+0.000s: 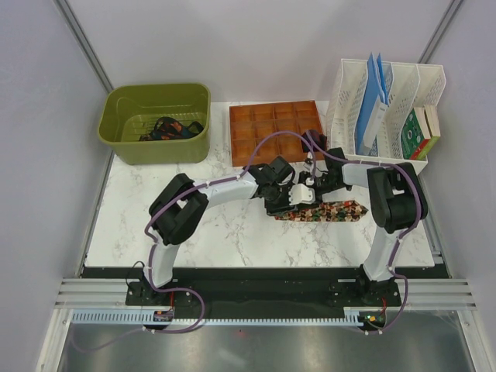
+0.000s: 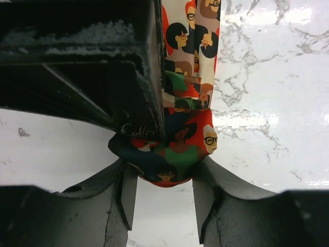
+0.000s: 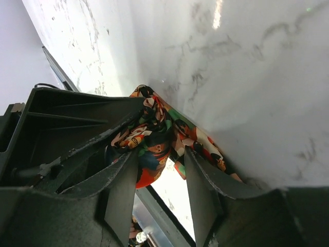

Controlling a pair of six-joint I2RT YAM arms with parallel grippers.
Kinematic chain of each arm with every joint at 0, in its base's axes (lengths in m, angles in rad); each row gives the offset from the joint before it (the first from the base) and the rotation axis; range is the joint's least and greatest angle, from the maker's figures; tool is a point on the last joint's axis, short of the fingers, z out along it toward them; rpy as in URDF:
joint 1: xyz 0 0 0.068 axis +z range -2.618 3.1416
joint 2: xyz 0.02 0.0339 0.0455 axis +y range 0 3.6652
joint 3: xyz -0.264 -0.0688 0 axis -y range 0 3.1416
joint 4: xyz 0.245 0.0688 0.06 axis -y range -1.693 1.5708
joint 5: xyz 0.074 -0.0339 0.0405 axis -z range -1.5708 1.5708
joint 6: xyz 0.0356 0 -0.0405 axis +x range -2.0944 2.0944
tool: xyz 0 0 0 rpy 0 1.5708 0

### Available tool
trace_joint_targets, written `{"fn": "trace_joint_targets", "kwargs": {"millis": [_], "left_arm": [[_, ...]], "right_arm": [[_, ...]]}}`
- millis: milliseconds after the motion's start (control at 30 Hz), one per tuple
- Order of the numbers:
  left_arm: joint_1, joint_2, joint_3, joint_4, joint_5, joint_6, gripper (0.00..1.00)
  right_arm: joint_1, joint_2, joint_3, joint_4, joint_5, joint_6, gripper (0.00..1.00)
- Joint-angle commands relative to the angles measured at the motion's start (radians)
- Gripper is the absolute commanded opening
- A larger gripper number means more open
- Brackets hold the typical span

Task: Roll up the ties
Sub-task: Roll the tie at the center of the board.

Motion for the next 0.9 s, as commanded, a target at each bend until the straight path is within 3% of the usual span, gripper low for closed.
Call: {"fn": "trace_joint_targets", "kwargs": {"millis": [0, 400, 567, 667, 700, 800, 867], "left_arm": [[-0.042, 0.11, -0.05, -0.062, 0.028, 0.033, 0.33], [-0.035, 0.113, -0.04, -0.073, 0.036, 0.026, 0.31], [-0.03, 0.11, -0.035, -0.076, 0.041, 0.019, 0.32], [-0.026, 0.097, -0.027, -0.078, 0.048, 0.007, 0.34], [-0.024, 0.088, -0.026, -0.079, 0.05, 0.003, 0.35], [-0.021, 0.067, -0.026, -0.081, 0.056, -0.007, 0.4], [-0.018, 0.039, -0.029, -0.082, 0.056, -0.01, 0.44]], "right_arm": [[-0.033, -0.048, 0.012, -0.114, 0.023, -0.099, 0.51], [-0.054, -0.108, -0.029, -0.09, -0.136, -0.07, 0.57], [-0.043, -0.091, -0.081, -0.036, -0.097, -0.037, 0.56], [-0.042, -0.044, -0.077, -0.029, -0.063, -0.051, 0.43], [-0.045, -0.034, -0.066, -0.027, -0.052, -0.053, 0.3], [-0.052, -0.014, -0.06, -0.03, -0.024, -0.057, 0.09], [-0.059, -0.008, -0.064, -0.038, -0.011, -0.065, 0.0]]}}
